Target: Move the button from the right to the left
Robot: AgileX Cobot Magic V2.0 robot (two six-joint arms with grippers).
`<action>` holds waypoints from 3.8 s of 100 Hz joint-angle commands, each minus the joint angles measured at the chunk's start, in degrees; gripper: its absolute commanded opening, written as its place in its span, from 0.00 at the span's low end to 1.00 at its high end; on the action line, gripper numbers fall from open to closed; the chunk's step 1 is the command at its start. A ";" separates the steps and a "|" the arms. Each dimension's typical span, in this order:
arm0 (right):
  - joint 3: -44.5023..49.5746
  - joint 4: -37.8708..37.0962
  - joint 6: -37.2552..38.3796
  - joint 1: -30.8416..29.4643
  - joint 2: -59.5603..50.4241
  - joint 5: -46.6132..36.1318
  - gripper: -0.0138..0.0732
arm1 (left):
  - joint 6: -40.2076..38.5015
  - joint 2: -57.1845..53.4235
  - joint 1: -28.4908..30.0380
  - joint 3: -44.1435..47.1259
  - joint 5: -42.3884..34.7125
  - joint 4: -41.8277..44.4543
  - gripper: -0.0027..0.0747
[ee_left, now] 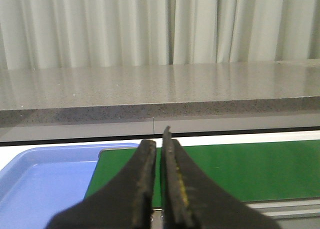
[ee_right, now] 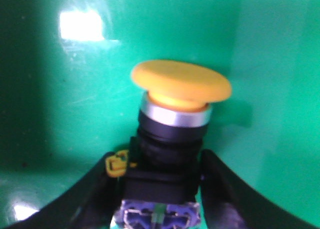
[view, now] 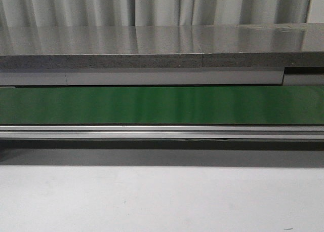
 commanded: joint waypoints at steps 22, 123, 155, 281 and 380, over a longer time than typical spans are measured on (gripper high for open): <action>-4.89 -0.35 -0.57 -0.41 -2.91 3.38 0.43 | -0.56 -2.12 -0.25 2.31 -4.30 -0.41 0.04; -5.15 8.85 4.59 10.07 -17.37 9.30 0.43 | -0.56 -2.12 -0.25 2.31 -4.30 -0.41 0.04; 1.81 8.85 4.59 13.92 -17.37 3.91 0.43 | -0.56 -2.12 -0.25 2.31 -4.30 -0.41 0.04; 8.14 17.20 0.06 19.95 -39.04 -9.25 0.79 | -0.56 -2.12 -0.25 2.31 -4.30 -0.41 0.04; 55.60 24.11 -3.03 32.12 -93.05 -34.47 0.79 | -0.56 -2.12 -0.25 2.31 -4.30 -0.41 0.04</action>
